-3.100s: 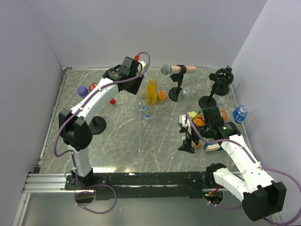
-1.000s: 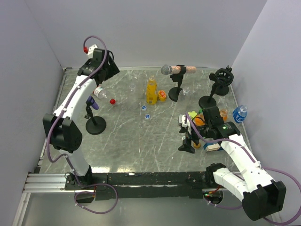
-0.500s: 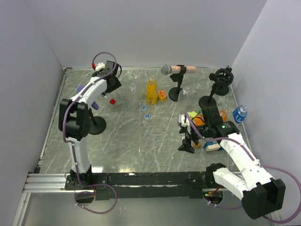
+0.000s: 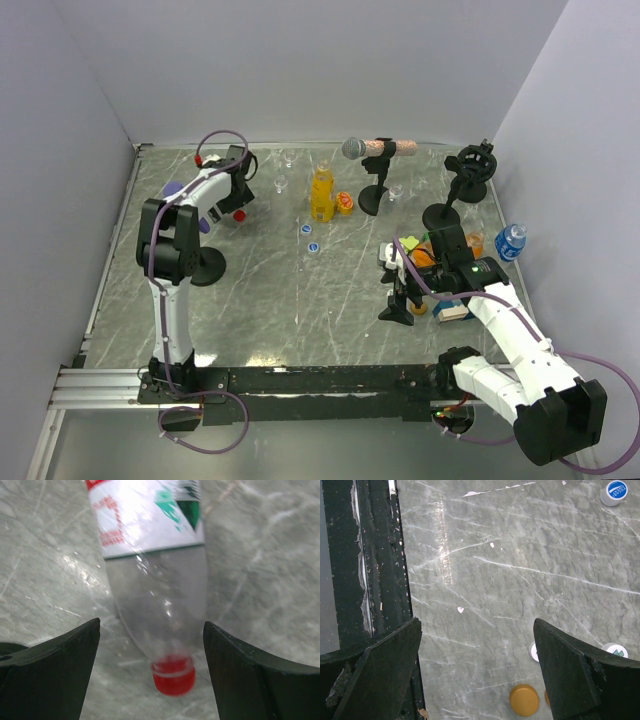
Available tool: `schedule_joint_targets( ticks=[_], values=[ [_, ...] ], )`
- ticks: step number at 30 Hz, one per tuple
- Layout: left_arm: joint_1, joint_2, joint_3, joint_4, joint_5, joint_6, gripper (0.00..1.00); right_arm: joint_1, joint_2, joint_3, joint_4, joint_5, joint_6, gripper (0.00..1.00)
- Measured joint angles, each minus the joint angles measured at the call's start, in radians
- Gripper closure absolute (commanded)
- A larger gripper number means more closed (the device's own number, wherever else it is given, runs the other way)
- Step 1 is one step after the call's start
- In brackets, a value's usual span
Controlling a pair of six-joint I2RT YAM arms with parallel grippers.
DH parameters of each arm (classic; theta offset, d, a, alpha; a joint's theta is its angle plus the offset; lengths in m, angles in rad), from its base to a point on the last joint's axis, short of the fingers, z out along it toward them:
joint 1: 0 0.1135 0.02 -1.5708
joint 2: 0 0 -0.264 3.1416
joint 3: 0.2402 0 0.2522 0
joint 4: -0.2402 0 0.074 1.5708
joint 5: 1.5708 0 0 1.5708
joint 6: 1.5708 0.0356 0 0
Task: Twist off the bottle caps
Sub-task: Pick up the plastic bottle from the center of the board.
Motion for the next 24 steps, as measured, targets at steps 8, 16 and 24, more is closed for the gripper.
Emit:
schedule_joint_targets(
  ticks=[8, 16, 24],
  values=[
    [0.036, 0.039, 0.021, -0.003, 0.001, -0.001, 0.15, 0.0, 0.0, 0.0, 0.0, 0.0, 0.0, 0.01],
    [0.058, 0.088, 0.084, -0.006, 0.011, -0.001, 0.3, 0.0, 0.0, 0.0, 0.0, 0.002, 0.0, 0.01],
    [0.082, 0.094, 0.085, 0.003, 0.029, 0.013, 0.63, 0.0, 0.0, 0.0, 0.0, 0.003, 0.0, 0.01]
  ],
)
